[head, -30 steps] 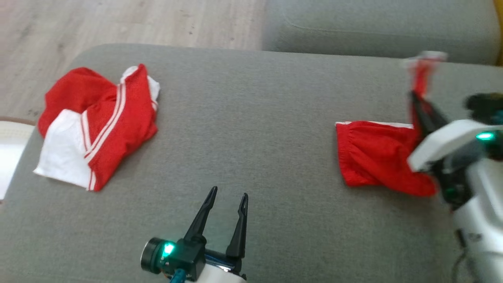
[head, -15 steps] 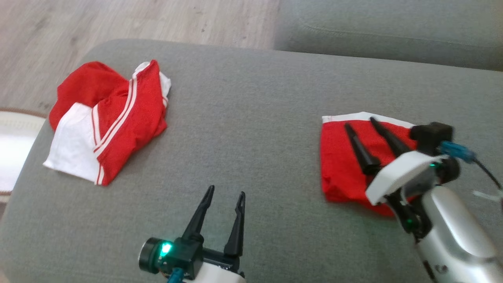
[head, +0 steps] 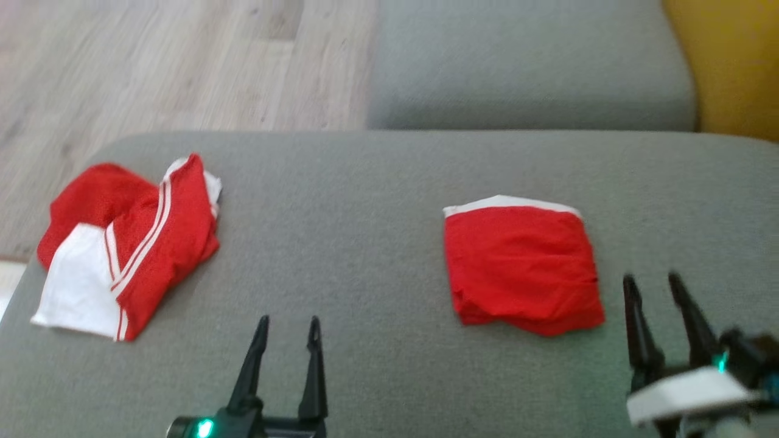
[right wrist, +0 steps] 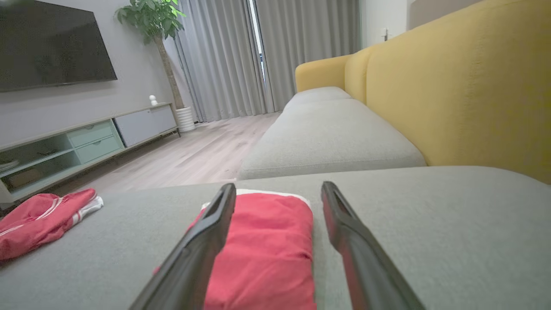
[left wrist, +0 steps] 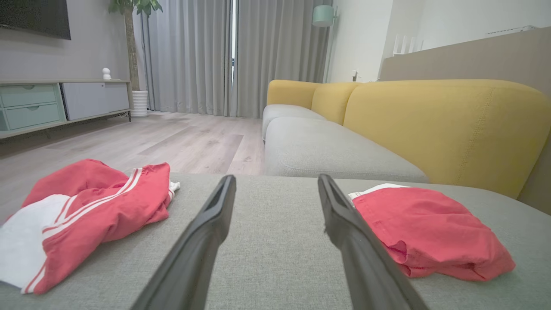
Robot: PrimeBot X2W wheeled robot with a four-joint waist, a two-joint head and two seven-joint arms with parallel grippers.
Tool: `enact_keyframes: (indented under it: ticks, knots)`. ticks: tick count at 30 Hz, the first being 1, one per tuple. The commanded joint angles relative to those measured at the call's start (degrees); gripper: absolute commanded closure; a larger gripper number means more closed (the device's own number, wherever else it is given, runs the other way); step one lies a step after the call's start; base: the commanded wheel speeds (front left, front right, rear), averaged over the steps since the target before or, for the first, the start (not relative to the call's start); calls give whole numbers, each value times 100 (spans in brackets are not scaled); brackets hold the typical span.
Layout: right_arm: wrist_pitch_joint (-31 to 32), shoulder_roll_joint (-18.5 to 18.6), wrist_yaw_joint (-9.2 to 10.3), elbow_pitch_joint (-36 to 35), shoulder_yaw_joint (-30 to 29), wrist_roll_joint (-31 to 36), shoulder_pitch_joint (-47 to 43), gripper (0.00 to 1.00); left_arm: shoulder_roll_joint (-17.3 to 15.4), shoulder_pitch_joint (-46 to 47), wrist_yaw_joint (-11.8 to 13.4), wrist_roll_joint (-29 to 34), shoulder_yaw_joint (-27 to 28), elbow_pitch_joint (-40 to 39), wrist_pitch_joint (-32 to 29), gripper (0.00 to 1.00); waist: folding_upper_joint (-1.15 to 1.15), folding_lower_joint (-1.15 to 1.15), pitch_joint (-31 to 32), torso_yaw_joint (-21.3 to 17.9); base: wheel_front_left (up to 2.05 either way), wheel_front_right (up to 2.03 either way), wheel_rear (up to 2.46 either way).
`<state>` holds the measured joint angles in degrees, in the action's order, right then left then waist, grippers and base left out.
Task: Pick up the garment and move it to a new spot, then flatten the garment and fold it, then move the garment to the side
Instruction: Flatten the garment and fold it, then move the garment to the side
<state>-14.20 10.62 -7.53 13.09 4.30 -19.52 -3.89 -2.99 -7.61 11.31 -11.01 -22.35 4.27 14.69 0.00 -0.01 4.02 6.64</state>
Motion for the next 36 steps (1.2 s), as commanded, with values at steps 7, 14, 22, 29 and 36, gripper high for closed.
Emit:
enact_keyframes:
  ticks: [7, 14, 22, 29, 36]
  knots:
    - [-77, -249, 4, -487, -77, 283, -509, 0, 11, -255, 10, 225, 238, -210, 30, 0, 0, 1, 243, -258, 0, 0, 0]
    - [-79, -401, 4, -603, -101, 389, -795, 0, 11, -413, -43, 279, 290, -167, 30, 0, 0, 1, 291, -309, 0, 0, 0]
    - [-79, -377, 4, -579, 9, 408, -819, 0, 11, -411, -98, 244, 294, -61, 30, 0, 0, 1, 323, -271, 0, 0, 0]
    - [-79, -379, 4, -541, 74, 389, -836, 0, 11, -435, -124, 250, 305, -46, 30, 0, 0, 1, 343, -248, 0, 0, 0]
    - [-79, -375, 4, -521, 105, 395, -844, 0, 11, -443, -130, 256, 313, -67, 30, 0, 0, 1, 329, -253, 0, 0, 0]
